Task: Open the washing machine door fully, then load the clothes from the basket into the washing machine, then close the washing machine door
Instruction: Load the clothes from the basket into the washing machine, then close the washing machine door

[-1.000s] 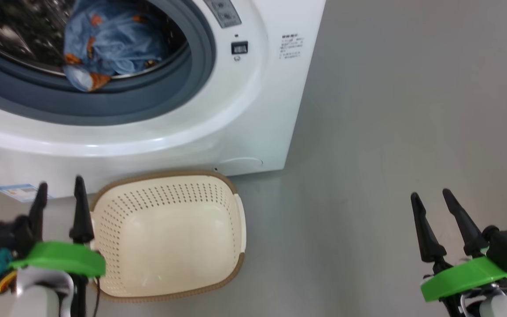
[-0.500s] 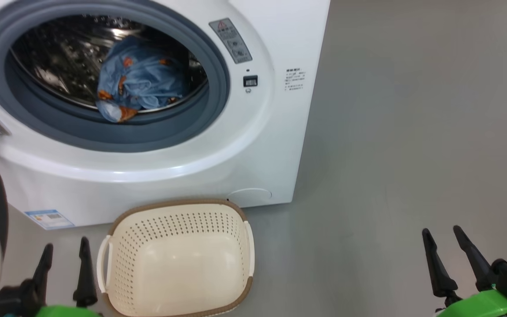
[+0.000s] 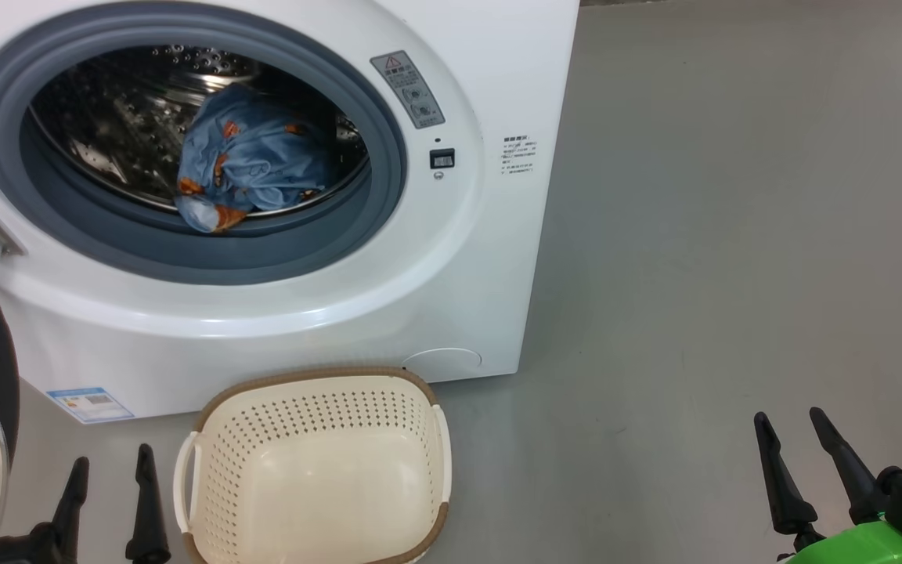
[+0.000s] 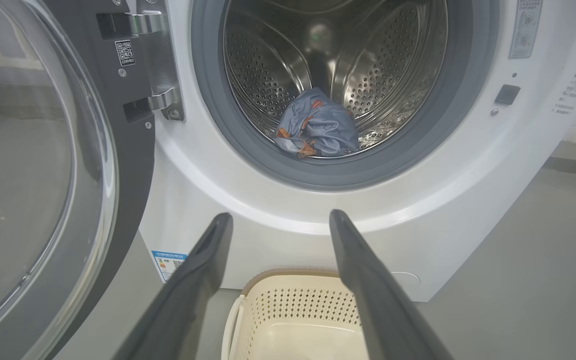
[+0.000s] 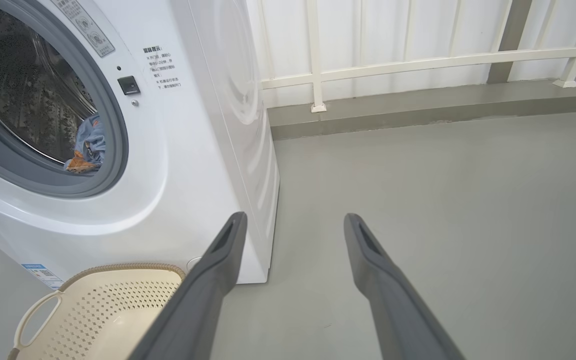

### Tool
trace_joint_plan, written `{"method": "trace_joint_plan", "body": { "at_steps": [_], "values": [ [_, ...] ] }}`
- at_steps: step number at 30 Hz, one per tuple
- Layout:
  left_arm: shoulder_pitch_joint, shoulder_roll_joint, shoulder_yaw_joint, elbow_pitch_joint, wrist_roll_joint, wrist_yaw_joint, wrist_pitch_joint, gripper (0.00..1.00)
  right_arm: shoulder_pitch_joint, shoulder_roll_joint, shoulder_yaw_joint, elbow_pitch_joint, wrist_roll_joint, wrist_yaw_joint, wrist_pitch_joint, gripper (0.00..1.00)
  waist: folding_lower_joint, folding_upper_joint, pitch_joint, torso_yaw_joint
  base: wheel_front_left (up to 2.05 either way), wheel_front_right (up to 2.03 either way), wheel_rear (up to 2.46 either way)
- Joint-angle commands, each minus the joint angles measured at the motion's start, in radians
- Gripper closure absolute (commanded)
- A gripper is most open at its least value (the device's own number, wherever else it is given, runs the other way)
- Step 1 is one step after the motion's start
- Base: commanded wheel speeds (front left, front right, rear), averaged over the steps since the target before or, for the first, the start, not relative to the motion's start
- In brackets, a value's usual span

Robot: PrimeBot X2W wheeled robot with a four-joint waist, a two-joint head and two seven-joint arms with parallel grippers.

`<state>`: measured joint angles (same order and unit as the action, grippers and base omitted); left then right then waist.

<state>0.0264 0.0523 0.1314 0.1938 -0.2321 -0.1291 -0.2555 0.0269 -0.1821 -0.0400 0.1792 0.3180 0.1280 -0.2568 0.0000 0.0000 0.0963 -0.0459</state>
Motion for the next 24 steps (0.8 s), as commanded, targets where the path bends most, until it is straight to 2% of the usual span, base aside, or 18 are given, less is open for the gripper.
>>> {"method": "trace_joint_plan", "body": {
  "at_steps": [1, 11, 24],
  "values": [
    [-0.011, 0.014, 0.031, -0.031, 0.01, -0.002, -0.006, 0.0, 0.008, -0.012, 0.02, -0.024, 0.004, 0.003, -0.005, 0.0, 0.0, 0.0, -0.001, 0.0, 0.0, 0.0, 0.0],
    [-0.009, 0.01, 0.036, -0.037, 0.031, -0.002, -0.006, 0.0, 0.009, -0.012, 0.019, -0.026, 0.005, 0.003, -0.005, 0.0, 0.0, 0.0, 0.0, 0.002, -0.29, 0.29, 0.0],
    [-0.003, 0.012, 0.012, -0.062, 0.02, -0.002, -0.006, 0.0, 0.009, -0.012, 0.016, -0.027, 0.006, 0.003, -0.005, 0.0, 0.0, 0.0, 0.005, 0.007, -1.27, 1.27, 0.0]
  ]
}}
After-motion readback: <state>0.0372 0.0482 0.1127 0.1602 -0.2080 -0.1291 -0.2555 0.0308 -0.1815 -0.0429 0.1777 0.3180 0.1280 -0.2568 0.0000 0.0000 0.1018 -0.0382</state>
